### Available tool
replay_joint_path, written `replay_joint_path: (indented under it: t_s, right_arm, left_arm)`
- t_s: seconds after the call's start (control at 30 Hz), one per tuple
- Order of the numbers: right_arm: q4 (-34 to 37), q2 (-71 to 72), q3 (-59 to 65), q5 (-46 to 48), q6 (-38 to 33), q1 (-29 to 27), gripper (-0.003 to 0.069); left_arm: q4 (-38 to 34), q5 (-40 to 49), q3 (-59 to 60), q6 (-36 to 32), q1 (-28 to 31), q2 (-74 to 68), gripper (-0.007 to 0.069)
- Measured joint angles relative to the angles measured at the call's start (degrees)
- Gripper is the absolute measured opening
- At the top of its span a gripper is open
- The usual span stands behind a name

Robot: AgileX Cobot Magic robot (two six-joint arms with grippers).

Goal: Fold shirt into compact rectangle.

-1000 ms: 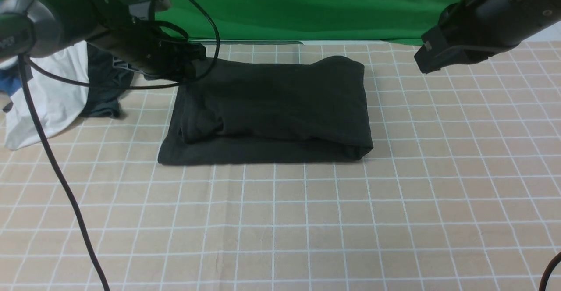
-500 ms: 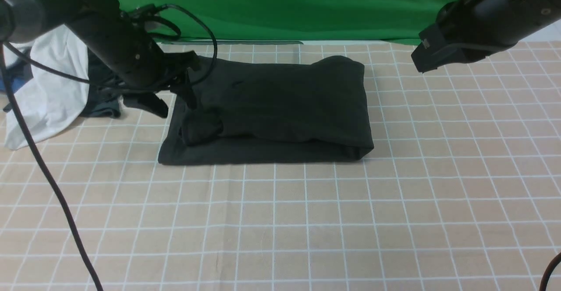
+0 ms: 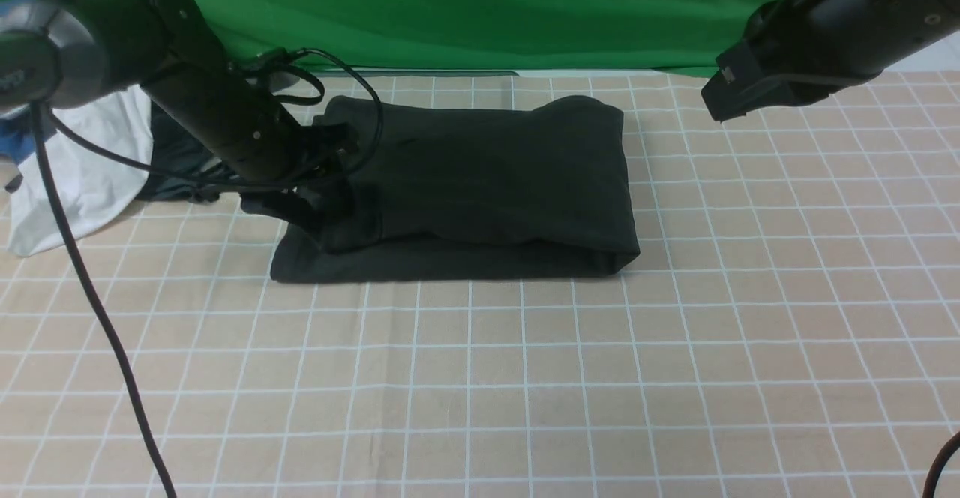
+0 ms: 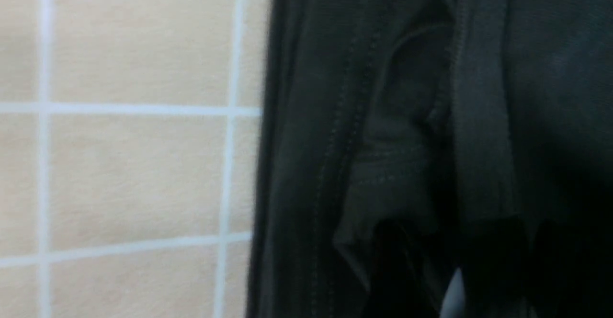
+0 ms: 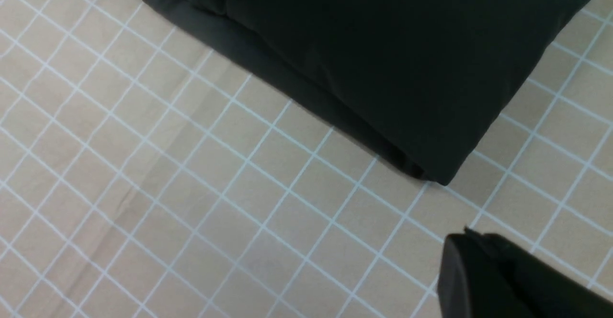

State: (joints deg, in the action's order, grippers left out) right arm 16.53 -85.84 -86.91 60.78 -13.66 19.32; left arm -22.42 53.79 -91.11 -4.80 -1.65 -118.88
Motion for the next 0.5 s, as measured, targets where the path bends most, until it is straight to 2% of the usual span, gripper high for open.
replay_joint_path:
  t_s: [0.17, 0.23, 0.33, 0.37, 0.4, 0.5]
  right_arm:
    - [1.38, 0.0, 0.0, -0.23, -0.82, 0.0, 0.0034]
    - [2.25, 0.0, 0.0, -0.36, -1.41, 0.0, 0.0034]
    - [2.66, 0.0, 0.0, -0.42, -1.82, 0.0, 0.0034]
    - [2.73, 0.0, 0.0, -0.47, -1.87, 0.0, 0.0034]
    - [2.83, 0.0, 0.0, -0.47, -1.93, 0.0, 0.0034]
    - [2.89, 0.0, 0.0, -0.53, -2.09, 0.0, 0.0034]
  left_arm:
    - [-1.12, 0.34, 0.0, -1.73, 0.0, -1.61, 0.0366]
    - [-1.4, 1.09, 0.0, -1.73, 0.0, -1.9, 0.0335]
    - [-1.61, 3.01, -0.06, -1.73, 0.0, -1.84, 0.0213]
    - [-1.54, 4.24, -0.41, -1.9, 0.0, -1.84, 0.014]
    - [-1.47, 5.06, -0.77, -2.03, 0.0, -1.79, 0.0097]
    - [-0.31, 6.91, -2.24, -2.48, 0.0, -1.08, 0.0029]
